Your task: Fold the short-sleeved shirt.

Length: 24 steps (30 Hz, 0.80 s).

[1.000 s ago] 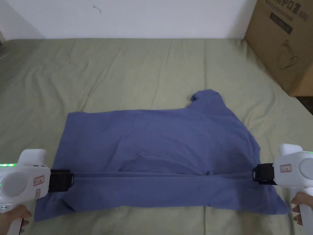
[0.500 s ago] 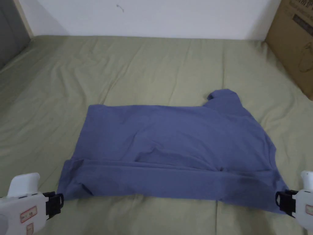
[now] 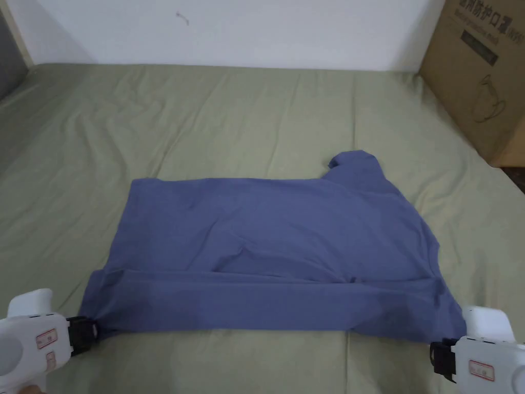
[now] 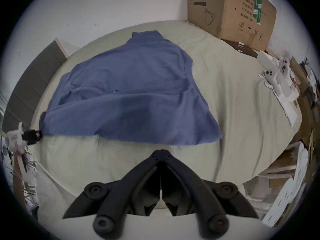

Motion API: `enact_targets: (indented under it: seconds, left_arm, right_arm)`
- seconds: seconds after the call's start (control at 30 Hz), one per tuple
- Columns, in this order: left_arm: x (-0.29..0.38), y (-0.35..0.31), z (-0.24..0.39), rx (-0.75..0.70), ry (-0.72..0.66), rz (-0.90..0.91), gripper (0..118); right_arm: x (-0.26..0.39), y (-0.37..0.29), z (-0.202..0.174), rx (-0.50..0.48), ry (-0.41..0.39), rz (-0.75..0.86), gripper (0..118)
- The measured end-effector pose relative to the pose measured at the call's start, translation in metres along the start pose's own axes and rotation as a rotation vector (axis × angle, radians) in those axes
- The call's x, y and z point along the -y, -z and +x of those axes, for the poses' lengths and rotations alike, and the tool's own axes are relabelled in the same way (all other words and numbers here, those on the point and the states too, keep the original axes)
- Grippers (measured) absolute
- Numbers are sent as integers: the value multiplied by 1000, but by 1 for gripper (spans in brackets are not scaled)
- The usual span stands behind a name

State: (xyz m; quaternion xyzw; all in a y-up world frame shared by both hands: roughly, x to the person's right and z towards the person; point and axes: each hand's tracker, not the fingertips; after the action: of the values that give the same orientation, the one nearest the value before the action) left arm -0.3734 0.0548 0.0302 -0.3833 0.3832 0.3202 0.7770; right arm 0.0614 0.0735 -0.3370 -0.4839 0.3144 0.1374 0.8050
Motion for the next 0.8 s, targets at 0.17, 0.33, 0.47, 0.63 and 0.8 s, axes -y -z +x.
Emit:
enact_targets:
  seconds: [0.17,0.33,0.47,0.63,0.8]
  left_arm:
    - [-3,-4,19,-47,110,-4,4]
    - [-6,-13,16,-6,100,2,4]
    - [-7,-13,19,-17,116,1,4]
    - [-7,-13,22,-21,131,-10,4]
    - [-16,-20,15,-17,151,2,4]
  right_arm:
    - [-1,-5,9,-58,52,46,6]
    - [-18,0,33,-30,96,62,85]
    - [-28,35,59,-25,219,6,64]
    - [-31,50,45,6,129,-20,18]
    - [-41,35,39,12,100,-23,6]
